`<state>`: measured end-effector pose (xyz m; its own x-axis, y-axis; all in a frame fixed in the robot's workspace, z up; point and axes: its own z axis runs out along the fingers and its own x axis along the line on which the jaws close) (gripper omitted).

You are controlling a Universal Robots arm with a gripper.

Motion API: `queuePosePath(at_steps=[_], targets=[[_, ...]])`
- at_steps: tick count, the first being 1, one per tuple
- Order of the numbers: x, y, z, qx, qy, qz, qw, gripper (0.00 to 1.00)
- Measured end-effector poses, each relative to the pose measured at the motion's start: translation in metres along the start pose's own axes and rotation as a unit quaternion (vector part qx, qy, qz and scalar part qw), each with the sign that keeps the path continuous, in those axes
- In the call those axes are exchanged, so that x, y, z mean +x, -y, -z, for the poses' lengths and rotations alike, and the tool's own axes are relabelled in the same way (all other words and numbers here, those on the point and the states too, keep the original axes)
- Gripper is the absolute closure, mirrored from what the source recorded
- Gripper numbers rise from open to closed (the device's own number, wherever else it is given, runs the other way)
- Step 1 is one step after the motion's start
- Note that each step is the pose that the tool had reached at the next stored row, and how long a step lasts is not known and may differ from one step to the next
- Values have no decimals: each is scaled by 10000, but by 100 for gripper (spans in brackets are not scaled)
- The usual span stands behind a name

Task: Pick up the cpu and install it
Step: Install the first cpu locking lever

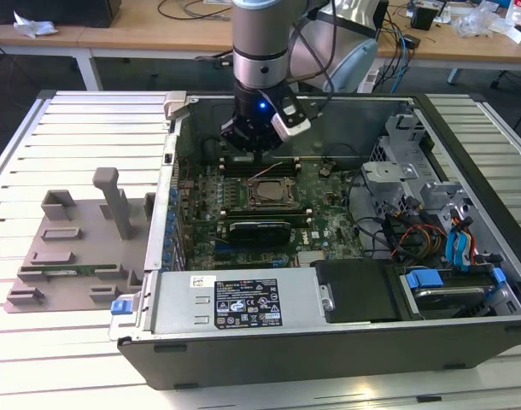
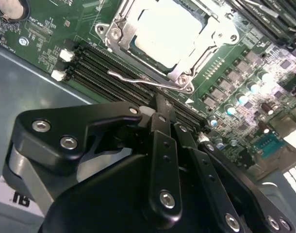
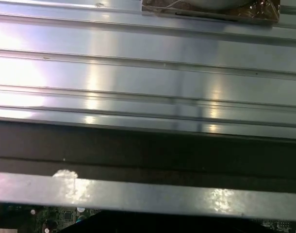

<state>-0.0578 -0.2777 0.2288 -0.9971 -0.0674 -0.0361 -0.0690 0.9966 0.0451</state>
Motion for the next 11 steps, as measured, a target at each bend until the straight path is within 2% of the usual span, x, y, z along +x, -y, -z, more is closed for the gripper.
queuePosePath(at_steps=[8, 9, 10, 11], targets=[[-116, 15, -58, 0, -6, 0, 10000, 89], [-185, 22, -95, 0, -11, 0, 10000, 89], [-318, 55, -222, -1, -18, 0, 10000, 89], [-370, 70, -270, 3, -22, -1, 10000, 89]])
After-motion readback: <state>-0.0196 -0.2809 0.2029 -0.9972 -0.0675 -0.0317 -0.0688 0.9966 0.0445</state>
